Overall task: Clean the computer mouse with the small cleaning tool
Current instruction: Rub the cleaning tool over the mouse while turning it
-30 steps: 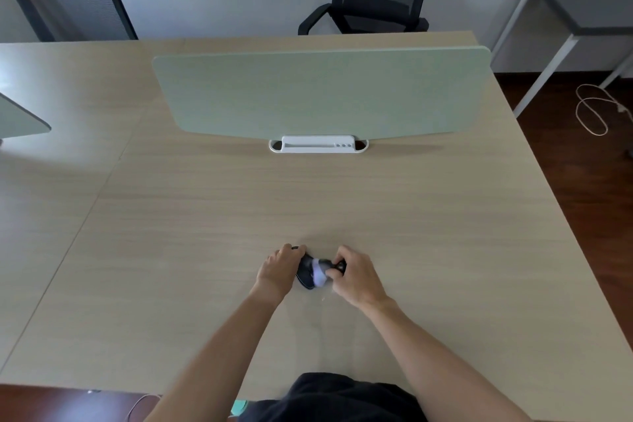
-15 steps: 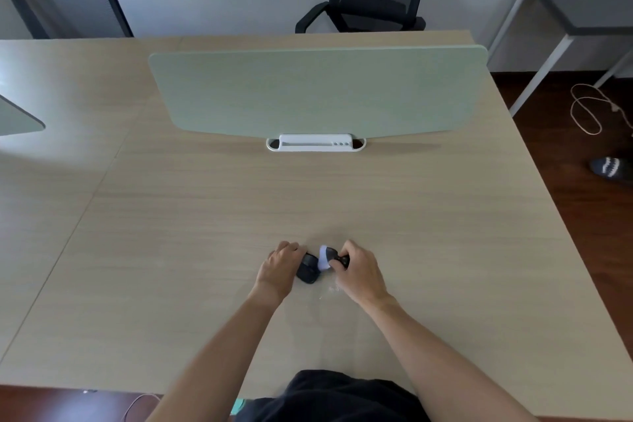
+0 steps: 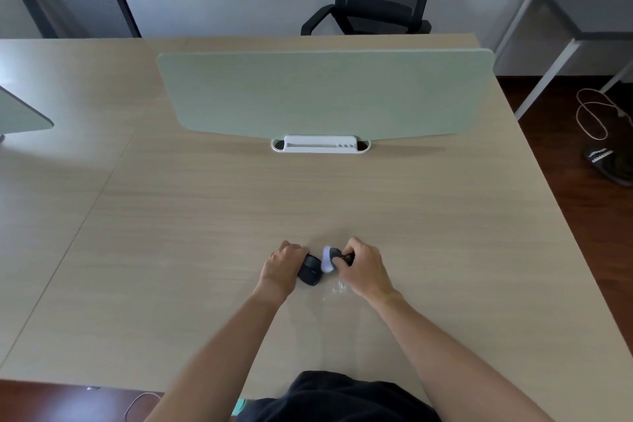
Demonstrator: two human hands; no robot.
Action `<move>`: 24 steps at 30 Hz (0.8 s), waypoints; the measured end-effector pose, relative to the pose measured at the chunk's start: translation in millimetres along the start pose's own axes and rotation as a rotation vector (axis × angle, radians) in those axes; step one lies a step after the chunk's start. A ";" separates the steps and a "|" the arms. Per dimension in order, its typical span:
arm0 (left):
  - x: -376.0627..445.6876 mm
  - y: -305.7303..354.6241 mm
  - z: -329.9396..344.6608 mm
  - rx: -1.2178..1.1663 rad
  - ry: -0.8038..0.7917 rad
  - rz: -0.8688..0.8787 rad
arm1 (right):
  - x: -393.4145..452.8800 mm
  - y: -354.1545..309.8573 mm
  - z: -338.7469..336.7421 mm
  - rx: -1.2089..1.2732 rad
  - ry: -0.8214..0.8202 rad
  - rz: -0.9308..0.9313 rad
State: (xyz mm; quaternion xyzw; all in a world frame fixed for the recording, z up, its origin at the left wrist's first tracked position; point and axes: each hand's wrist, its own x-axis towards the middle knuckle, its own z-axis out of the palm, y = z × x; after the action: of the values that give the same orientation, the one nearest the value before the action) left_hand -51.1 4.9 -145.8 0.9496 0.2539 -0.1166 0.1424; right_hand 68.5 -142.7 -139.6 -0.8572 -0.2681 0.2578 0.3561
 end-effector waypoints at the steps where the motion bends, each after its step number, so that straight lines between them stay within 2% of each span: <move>1: 0.6 -0.1 0.5 -0.005 -0.002 -0.004 | -2.1 -1.1 -0.3 0.013 -0.068 -0.019; 3: 2.0 0.4 0.2 -0.014 -0.011 -0.009 | -6.6 -2.7 2.3 0.021 -0.189 -0.053; 5: 3.1 1.9 -1.1 -0.019 -0.014 -0.012 | -6.4 -1.3 7.0 -0.015 -0.196 -0.056; 8: 1.3 3.4 -2.1 -0.014 -0.013 -0.028 | -1.0 -0.2 9.0 -0.090 -0.093 0.000; 13: 0.5 4.8 0.2 -0.005 -0.004 -0.045 | 3.4 -1.5 7.2 -0.014 0.065 0.051; 15: 0.6 5.5 -0.5 -0.015 -0.009 -0.048 | 2.7 -2.5 5.1 0.052 0.017 0.020; 17: 0.7 4.9 -1.2 -0.024 -0.012 -0.050 | -0.6 -5.4 4.2 0.104 -0.101 -0.023; 20: 0.7 5.2 -2.8 -0.025 -0.010 -0.050 | -0.9 -5.3 6.9 0.065 -0.204 0.006; 24: -2.8 5.7 -3.7 0.003 -0.006 -0.055 | 5.9 -2.6 8.8 0.010 0.019 0.049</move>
State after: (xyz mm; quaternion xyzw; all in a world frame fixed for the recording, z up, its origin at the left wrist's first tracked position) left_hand -50.0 0.1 -140.3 0.9421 0.2791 -0.1236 0.1385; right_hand 66.4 -133.2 -144.6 -0.8641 -0.2423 0.2597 0.3566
